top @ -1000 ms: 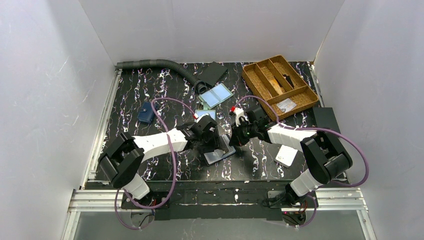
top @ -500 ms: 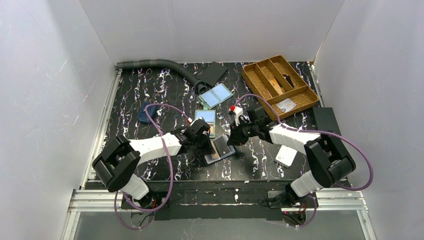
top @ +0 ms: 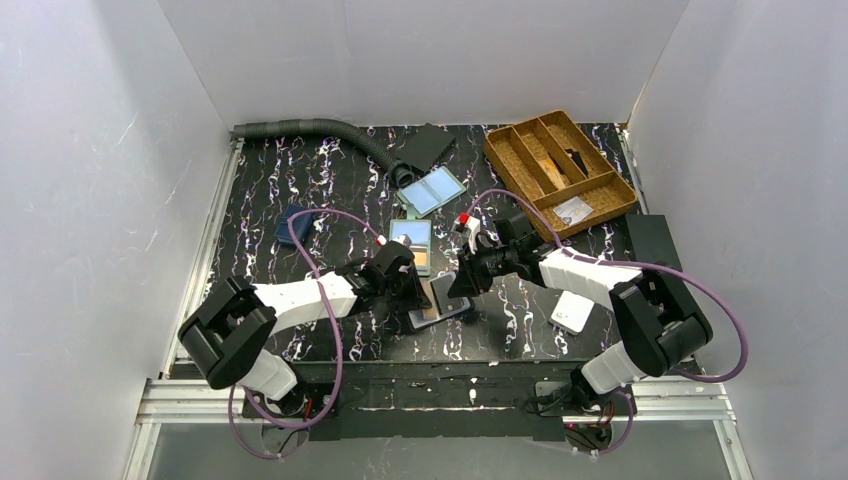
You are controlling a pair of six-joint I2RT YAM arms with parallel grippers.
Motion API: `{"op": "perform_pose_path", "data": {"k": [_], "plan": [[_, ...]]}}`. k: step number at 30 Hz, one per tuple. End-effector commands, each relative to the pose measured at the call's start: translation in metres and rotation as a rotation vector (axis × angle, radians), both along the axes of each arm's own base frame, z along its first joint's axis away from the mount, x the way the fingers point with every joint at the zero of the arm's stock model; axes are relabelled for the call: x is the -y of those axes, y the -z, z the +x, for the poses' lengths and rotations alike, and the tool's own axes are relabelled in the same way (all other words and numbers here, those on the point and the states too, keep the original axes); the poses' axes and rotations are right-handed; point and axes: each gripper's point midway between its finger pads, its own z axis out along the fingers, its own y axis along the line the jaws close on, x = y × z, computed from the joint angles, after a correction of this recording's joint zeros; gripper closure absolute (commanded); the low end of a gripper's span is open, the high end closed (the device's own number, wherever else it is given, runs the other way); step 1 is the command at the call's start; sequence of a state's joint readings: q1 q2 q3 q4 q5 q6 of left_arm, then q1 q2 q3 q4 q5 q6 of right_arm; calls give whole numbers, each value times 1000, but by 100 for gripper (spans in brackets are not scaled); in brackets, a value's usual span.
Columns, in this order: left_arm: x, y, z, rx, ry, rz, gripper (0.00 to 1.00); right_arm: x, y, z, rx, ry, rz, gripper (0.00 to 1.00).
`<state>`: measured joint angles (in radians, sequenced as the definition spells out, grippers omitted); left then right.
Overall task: Take the credit cards out of the card holder
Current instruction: Remove the credit card from the card holder.
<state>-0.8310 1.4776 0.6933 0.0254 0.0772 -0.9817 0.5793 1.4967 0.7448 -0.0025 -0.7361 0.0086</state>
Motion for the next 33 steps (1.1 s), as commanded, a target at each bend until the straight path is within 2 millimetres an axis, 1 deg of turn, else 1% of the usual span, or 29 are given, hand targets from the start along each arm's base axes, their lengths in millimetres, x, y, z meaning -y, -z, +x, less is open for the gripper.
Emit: {"op": "perform_pose_path", "data": {"k": [1, 7, 11, 14, 18, 21, 27, 33], "plan": [[10, -21, -2, 72, 97, -68, 100, -14, -17, -1, -34, -27, 72, 71], [20, -36, -1, 139, 161, -132, 100, -14, -20, -2, -79, -19, 98, 71], [27, -40, 0, 171, 199, -170, 100, -10, -20, 2, -123, 9, 118, 71], [32, -37, -1, 178, 232, -186, 100, -8, -17, 4, -154, 25, 121, 71], [35, -22, -6, 154, 275, -180, 100, -7, -8, 3, -200, 44, 117, 71], [34, -14, -10, 139, 287, -180, 100, -7, -2, 3, -225, 50, 110, 71], [28, -2, -14, 104, 277, -171, 100, -3, 1, 7, -219, 78, 97, 71], [20, 4, -14, 59, 219, -176, 89, -1, 11, 8, -244, 100, 74, 71]]}}
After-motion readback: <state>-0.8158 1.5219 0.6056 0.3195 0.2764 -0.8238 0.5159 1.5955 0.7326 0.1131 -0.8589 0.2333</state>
